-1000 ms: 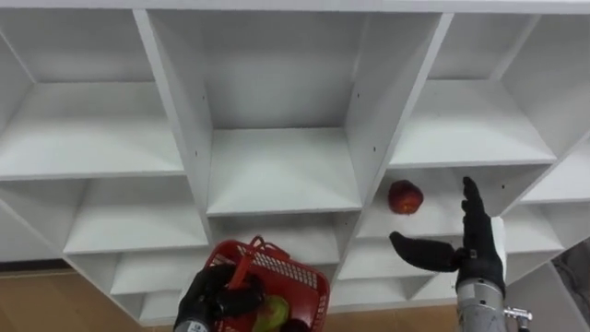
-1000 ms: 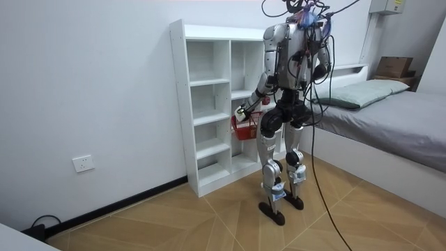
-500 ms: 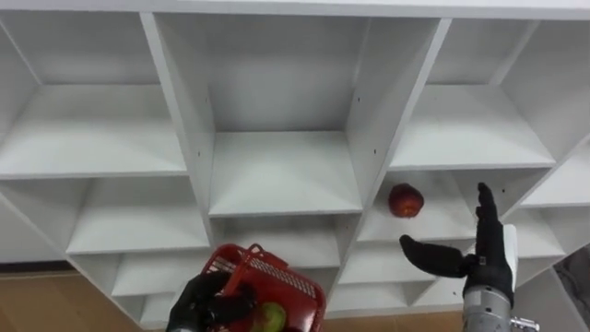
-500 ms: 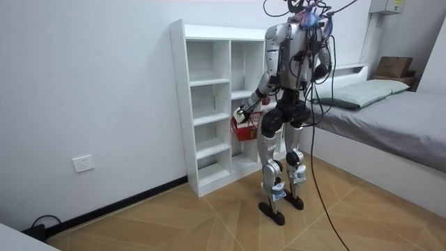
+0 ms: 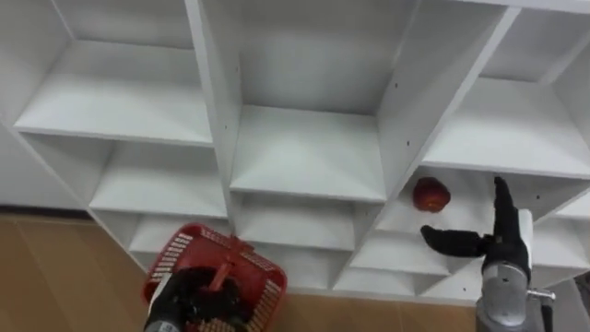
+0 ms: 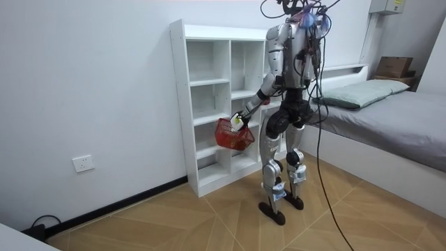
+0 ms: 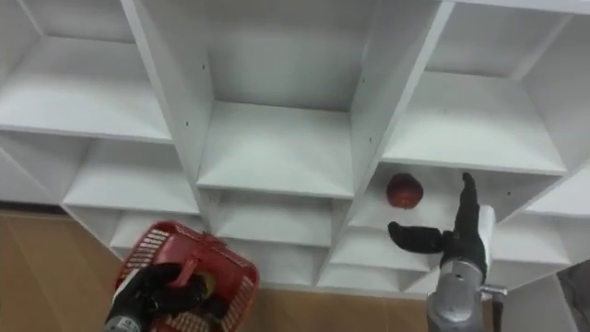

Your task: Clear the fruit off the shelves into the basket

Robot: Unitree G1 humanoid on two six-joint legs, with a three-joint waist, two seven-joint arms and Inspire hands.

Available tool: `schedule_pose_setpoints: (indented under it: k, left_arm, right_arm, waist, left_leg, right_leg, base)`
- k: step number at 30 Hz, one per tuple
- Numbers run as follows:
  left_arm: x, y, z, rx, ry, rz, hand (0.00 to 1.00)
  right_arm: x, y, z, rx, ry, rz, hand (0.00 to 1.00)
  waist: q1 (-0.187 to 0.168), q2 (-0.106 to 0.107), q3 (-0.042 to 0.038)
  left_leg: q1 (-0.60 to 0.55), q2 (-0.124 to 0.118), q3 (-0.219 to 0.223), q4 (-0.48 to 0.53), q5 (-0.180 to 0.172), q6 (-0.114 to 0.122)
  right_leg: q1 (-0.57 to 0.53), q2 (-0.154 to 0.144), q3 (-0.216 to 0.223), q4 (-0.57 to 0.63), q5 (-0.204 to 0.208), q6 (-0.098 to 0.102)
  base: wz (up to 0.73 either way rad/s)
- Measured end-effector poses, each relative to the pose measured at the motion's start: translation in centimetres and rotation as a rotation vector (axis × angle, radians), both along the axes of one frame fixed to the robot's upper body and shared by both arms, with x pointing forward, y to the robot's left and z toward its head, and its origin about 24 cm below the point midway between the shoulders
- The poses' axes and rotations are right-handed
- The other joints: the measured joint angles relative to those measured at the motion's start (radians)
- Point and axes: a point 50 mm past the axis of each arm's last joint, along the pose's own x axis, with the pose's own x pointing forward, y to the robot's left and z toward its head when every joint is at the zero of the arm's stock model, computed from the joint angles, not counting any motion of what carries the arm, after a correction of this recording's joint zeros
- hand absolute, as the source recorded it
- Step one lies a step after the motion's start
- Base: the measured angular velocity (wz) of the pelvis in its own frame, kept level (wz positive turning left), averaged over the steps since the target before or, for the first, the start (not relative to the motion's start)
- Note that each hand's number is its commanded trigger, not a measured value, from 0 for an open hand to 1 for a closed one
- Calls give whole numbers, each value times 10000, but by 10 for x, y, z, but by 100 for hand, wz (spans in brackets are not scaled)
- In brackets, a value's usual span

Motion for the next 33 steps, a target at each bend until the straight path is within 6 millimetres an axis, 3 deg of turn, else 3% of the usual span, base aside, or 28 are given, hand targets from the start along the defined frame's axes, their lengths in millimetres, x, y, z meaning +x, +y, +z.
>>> schedule_pose_setpoints:
  k: [6,11,18,33]
  left_arm:
    - [4,5,2,276,-44,-102,100]
    - [1,7,-6,464,489,-264,100]
    - [2,5,-7,427,592,-687,100]
    - [7,2,-6,357,503,-753,100]
  right_arm:
    - [19,-6,8,-48,-117,-5,0]
    - [22,-8,6,-81,128,-53,0]
    - [22,-13,-2,-120,671,-273,0]
    - [31,-13,4,-203,518,-290,0]
  waist:
    - [177,-5,16]
    - [167,44,64]
    - [262,170,143]
    - [444,255,190]
  left_leg:
    - [-671,-13,-165,262,1,2]
    - [-1044,-17,-200,472,-1,5]
    - [-1367,-18,-179,586,2,9]
    - [-1854,-12,123,938,3,7]
  right_leg:
    - [-444,-67,-368,104,-1,0]
    - [-735,-147,-453,250,-5,6]
    - [-1126,-192,-448,548,-34,-7]
    - [-1969,-335,-176,1431,-338,-102]
  base:
    - [20]
    - [8]
    - [0]
    - [-4]
